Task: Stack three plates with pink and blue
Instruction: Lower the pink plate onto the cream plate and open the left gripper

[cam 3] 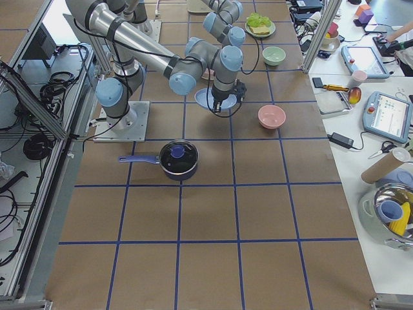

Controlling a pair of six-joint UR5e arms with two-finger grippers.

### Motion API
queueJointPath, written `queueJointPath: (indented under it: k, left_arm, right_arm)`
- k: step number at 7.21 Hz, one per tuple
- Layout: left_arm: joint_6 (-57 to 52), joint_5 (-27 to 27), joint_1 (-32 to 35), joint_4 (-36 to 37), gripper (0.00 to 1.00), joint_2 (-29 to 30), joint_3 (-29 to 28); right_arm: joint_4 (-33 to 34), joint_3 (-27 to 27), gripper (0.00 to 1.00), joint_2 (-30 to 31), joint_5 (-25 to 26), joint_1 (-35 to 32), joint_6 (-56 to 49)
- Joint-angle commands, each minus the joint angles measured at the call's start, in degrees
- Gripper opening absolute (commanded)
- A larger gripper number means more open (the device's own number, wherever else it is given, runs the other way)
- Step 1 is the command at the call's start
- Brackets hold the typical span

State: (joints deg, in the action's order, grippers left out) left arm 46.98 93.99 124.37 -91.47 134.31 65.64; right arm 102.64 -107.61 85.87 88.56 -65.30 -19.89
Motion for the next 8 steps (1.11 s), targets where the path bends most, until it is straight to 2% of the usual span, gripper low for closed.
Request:
queueJointPath:
  k: [1,2,3,4,5,8]
  left_arm:
    - [0.04,-0.04,0.0,0.07,0.0,0.51,-0.16]
    - [0.04,-0.04,0.0,0.15,0.06,0.77,-0.25]
    - [0.13,0.05,0.0,0.07,0.72,0.78,-0.16]
    - [0.39,0.22,0.0,-0.63,0.97,0.26,0.18]
    - [0.3,0.23,-0.09,-1.24,1.0,-0.1,-0.07]
    - [-0.39,0.93,-1.05,-4.4,1.0,-3.43,-2.43]
  right_arm:
    - [-0.07,0.03,0.0,0.08,-0.05,0.0,0.03]
    - [-0.07,0.03,0.0,0.08,-0.05,0.0,0.03]
    - [-0.07,0.03,0.0,0.08,-0.05,0.0,0.03]
    - [0.02,0.03,0.0,0.08,-0.14,0.0,0.03]
    - [0.02,0.12,0.0,0.08,-0.14,0.0,0.03]
    - [-0.07,-0.14,0.0,0.79,-0.4,-0.44,0.47]
